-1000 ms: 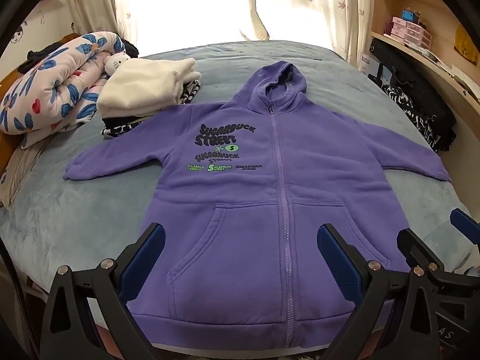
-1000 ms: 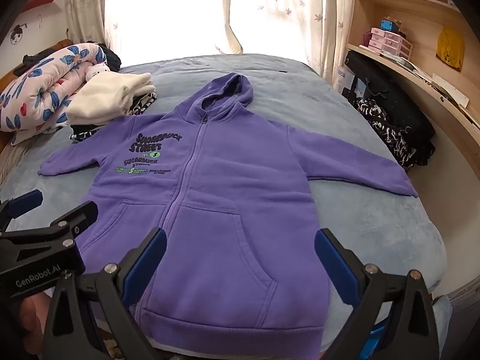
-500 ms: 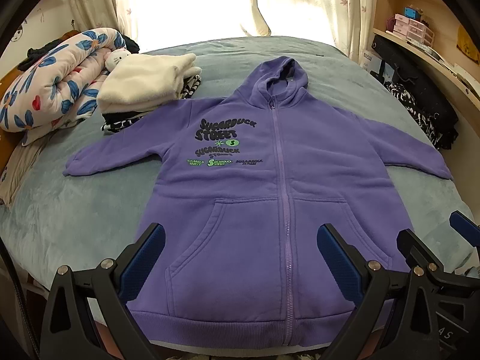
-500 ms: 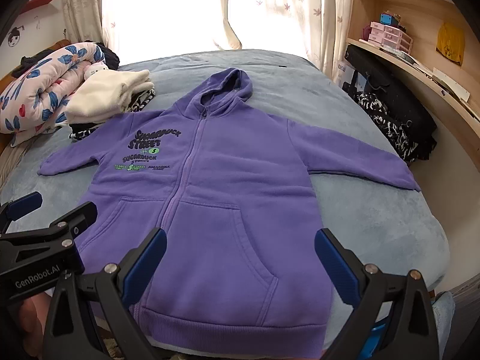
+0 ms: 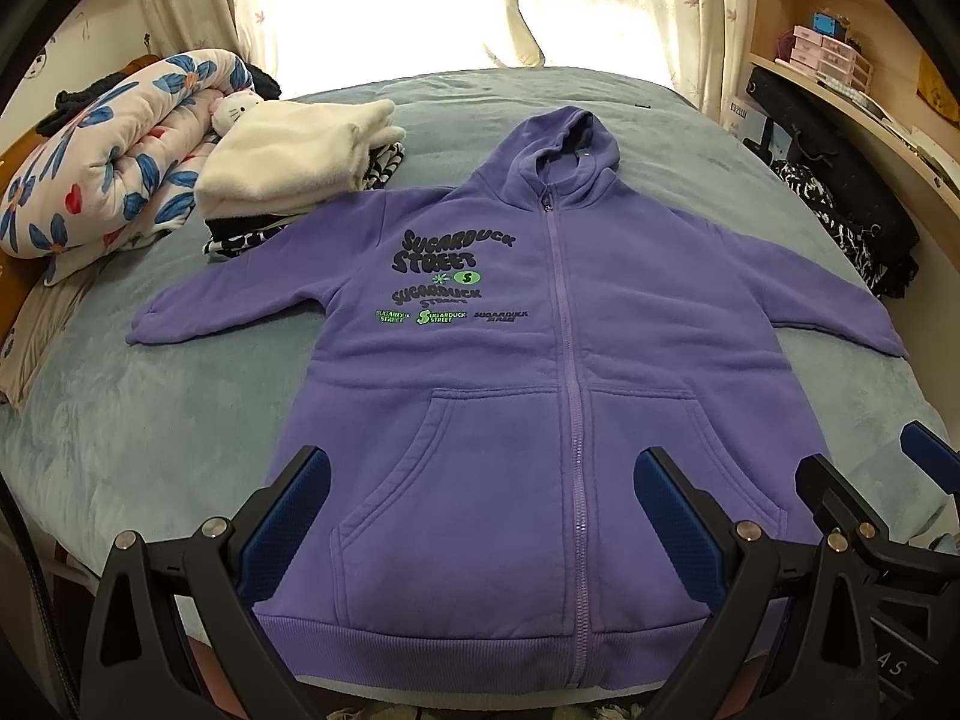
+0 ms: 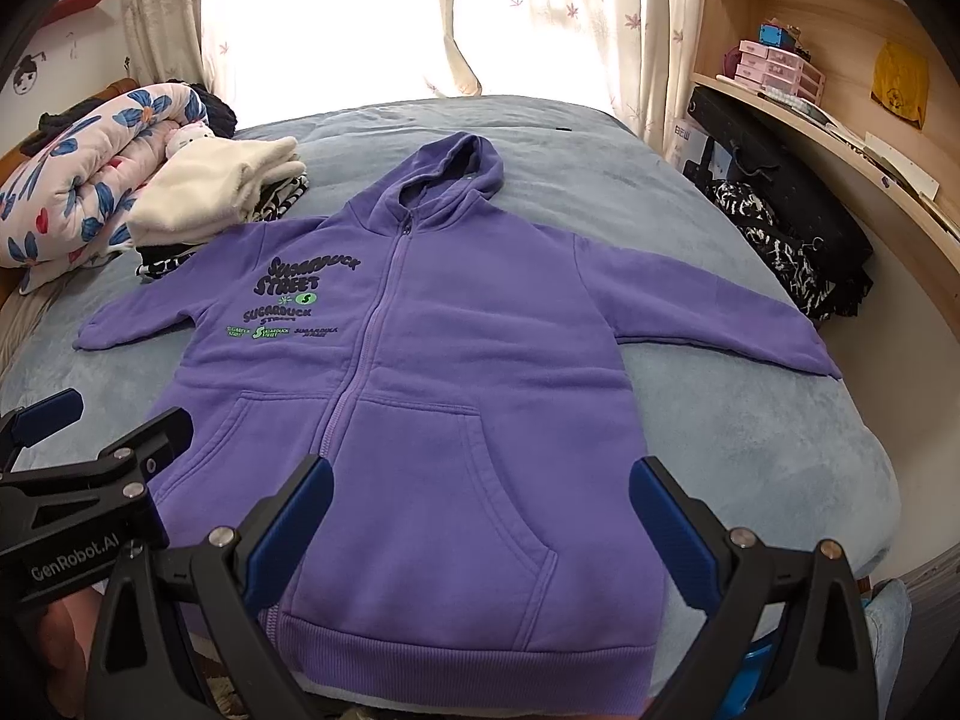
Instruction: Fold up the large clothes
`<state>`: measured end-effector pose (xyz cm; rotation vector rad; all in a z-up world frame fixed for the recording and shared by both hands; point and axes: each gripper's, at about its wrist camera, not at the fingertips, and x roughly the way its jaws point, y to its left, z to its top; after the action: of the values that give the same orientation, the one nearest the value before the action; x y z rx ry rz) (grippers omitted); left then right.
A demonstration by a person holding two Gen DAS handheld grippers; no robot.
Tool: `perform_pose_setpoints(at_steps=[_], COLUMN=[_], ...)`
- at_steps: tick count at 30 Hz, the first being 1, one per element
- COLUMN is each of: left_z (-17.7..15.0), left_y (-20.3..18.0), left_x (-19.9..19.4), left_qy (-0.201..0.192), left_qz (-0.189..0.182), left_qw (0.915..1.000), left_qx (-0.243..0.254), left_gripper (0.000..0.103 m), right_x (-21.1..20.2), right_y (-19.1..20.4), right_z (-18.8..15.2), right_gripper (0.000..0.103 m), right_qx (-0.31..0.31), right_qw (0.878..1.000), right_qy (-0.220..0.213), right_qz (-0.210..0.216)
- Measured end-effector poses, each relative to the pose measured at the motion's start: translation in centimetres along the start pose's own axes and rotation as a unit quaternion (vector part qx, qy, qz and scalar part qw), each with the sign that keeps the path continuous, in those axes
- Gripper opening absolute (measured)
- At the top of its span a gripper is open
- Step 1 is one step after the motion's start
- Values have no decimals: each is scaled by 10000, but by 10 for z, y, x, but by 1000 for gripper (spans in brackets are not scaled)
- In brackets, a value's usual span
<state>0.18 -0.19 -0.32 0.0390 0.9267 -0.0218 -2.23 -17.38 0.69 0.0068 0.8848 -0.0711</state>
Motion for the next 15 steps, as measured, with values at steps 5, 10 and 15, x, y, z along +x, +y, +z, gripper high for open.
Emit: perform_pose_setpoints(at_steps=[5, 10, 15], left_z=[-1, -2, -3], left_y=[1, 2, 4], left_x=[0, 0, 0], left_qy=[-7, -3, 5], left_qz=[21, 31, 47], left_qw=[10000, 10000, 10000], left_qx=[-11, -23, -35], left_gripper=[100, 100, 100], right_x=[0, 0, 0], right_y=[1, 0, 1], right_z=[0, 0, 0], right_gripper=[100, 100, 100], right_qx=[-9, -5, -3], right_qw=[10000, 10000, 10000], right_qy=[-9, 4, 5], right_qz=[-3, 3, 4])
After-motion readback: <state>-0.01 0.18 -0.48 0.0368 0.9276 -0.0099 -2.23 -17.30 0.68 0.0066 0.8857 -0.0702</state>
